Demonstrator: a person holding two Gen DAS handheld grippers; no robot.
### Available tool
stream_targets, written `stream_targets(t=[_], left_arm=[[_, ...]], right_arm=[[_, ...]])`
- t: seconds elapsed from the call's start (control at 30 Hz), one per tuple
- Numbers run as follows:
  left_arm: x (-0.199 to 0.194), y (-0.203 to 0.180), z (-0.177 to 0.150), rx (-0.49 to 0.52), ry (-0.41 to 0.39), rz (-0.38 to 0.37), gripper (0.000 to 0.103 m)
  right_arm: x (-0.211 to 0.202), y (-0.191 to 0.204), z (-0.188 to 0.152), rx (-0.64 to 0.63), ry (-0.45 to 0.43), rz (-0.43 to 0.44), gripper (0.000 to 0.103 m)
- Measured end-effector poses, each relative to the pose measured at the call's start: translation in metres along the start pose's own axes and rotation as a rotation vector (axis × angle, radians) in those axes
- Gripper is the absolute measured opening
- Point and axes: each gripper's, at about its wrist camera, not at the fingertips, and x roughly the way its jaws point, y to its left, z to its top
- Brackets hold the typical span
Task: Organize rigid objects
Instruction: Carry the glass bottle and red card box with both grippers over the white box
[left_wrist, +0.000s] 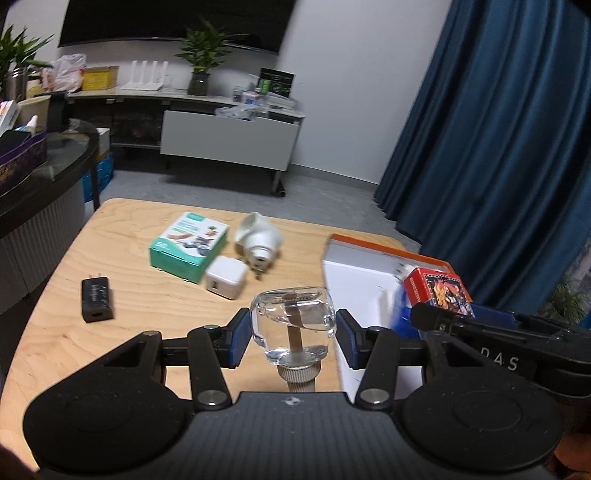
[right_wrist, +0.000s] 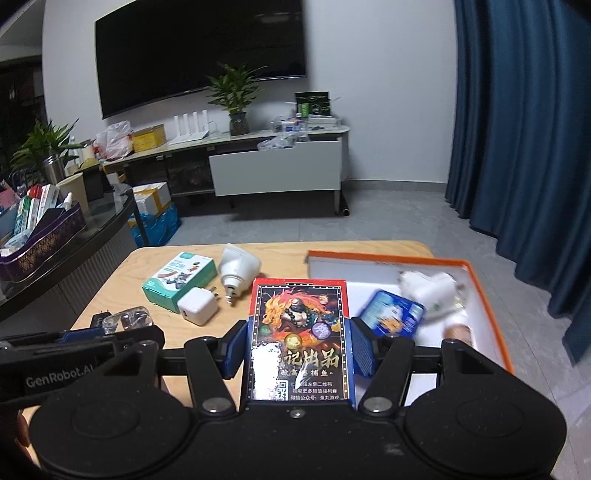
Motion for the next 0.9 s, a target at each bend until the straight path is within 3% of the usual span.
stream_targets(t=[0.4, 0.9], left_arm=[[-0.008, -0.048, -0.026, 0.082, 0.024, -0.083, 0.05], [-0.001, -0.094, -0.045, 0.13, 0.046, -0.146, 0.05]], right_arm=[[-0.044, -0.051, -0.035, 0.066, -0.047, -0.09, 0.07], [-0.067, -0.094, -0.06, 0.101, -0.077, -0.156, 0.07]])
